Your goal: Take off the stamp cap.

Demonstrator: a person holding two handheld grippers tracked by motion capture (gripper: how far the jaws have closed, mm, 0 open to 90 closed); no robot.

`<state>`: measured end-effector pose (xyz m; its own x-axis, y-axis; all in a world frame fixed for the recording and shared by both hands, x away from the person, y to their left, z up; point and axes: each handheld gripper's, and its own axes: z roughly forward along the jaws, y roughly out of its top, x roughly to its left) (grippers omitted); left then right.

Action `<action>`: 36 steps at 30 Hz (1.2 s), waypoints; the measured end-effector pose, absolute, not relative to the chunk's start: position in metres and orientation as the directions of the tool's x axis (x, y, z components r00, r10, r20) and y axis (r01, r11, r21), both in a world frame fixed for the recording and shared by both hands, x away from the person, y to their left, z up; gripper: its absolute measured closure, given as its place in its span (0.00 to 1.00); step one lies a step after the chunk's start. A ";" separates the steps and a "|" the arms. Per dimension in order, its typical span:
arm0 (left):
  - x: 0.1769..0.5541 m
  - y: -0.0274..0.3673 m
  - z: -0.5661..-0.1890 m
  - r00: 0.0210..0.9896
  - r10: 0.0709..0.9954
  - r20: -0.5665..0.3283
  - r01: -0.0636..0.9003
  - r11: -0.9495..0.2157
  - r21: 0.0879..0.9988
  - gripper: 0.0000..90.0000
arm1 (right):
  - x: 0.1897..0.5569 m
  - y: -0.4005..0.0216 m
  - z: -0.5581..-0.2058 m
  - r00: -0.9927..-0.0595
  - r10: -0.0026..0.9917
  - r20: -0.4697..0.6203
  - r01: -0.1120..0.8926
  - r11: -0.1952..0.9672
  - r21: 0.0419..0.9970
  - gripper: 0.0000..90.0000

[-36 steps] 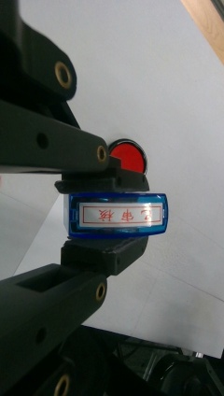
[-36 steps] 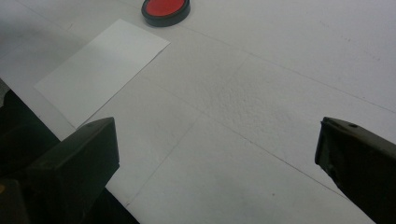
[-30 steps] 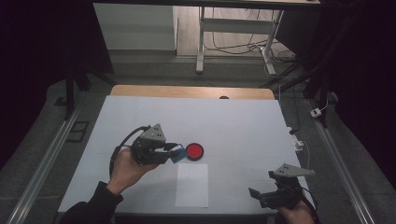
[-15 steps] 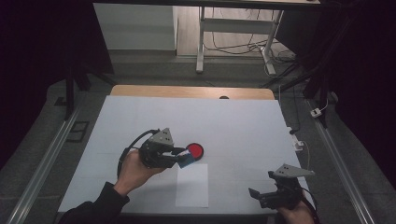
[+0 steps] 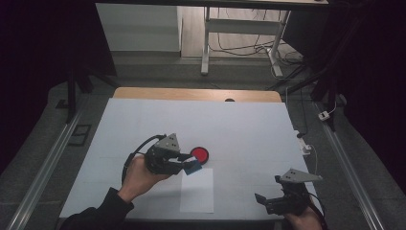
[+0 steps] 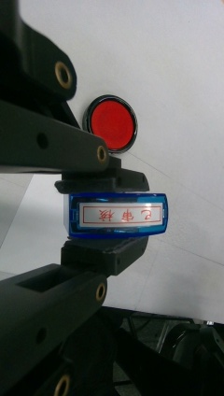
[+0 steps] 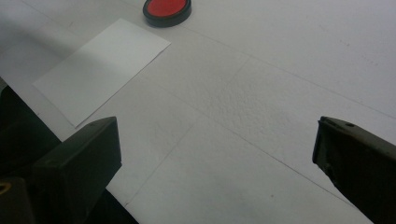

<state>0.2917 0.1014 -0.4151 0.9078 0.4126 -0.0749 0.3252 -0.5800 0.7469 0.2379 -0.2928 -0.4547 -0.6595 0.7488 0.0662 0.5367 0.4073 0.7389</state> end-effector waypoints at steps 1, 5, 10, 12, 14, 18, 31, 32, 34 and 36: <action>0.292 0.102 -0.415 0.909 0.411 -0.073 0.324 -0.583 0.745 0.78 | 0.238 -0.292 -0.455 -0.663 0.746 0.062 0.531 0.411 0.741 0.01; 0.292 0.102 -0.418 0.910 0.409 -0.072 0.322 -0.588 0.742 0.78 | 0.236 -0.293 -0.453 -0.664 0.745 0.054 0.520 0.409 0.750 0.01; 0.291 0.101 -0.419 0.918 0.392 -0.054 0.299 -0.598 0.744 0.78 | 0.236 -0.292 -0.452 -0.668 0.741 0.065 0.512 0.394 0.763 0.01; 0.291 0.101 -0.419 0.918 0.393 -0.052 0.297 -0.597 0.745 0.78 | 0.236 -0.291 -0.452 -0.675 0.734 0.071 0.509 0.394 0.766 0.00; 0.291 0.102 -0.419 0.917 0.396 -0.054 0.300 -0.593 0.747 0.78 | 0.237 -0.290 -0.451 -0.681 0.728 0.073 0.508 0.398 0.764 0.00; 0.290 0.102 -0.418 0.917 0.396 -0.039 0.290 -0.599 0.746 0.78 | 0.238 -0.288 -0.451 -0.695 0.714 0.083 0.501 0.399 0.768 0.00; 0.291 0.102 -0.418 0.911 0.407 -0.062 0.316 -0.594 0.740 0.78 | 0.241 -0.268 -0.451 -0.765 0.641 0.067 0.438 0.441 0.783 0.00; 0.292 0.102 -0.418 0.912 0.405 -0.071 0.320 -0.592 0.740 0.78 | 0.241 -0.267 -0.452 -0.767 0.638 0.066 0.434 0.440 0.786 0.00; 0.292 0.103 -0.418 0.912 0.404 -0.073 0.321 -0.590 0.741 0.78 | 0.242 -0.263 -0.451 -0.782 0.620 0.063 0.420 0.450 0.788 0.00; 0.292 0.103 -0.418 0.911 0.404 -0.082 0.326 -0.584 0.743 0.78 | 0.242 -0.259 -0.451 -0.794 0.605 0.064 0.408 0.451 0.794 0.00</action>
<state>0.2918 0.1026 -0.4183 0.9111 0.4038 -0.0824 0.3262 -0.5841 0.7433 0.2423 -0.2588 -0.4511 -0.7935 0.6051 0.0640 0.4081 0.4512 0.7936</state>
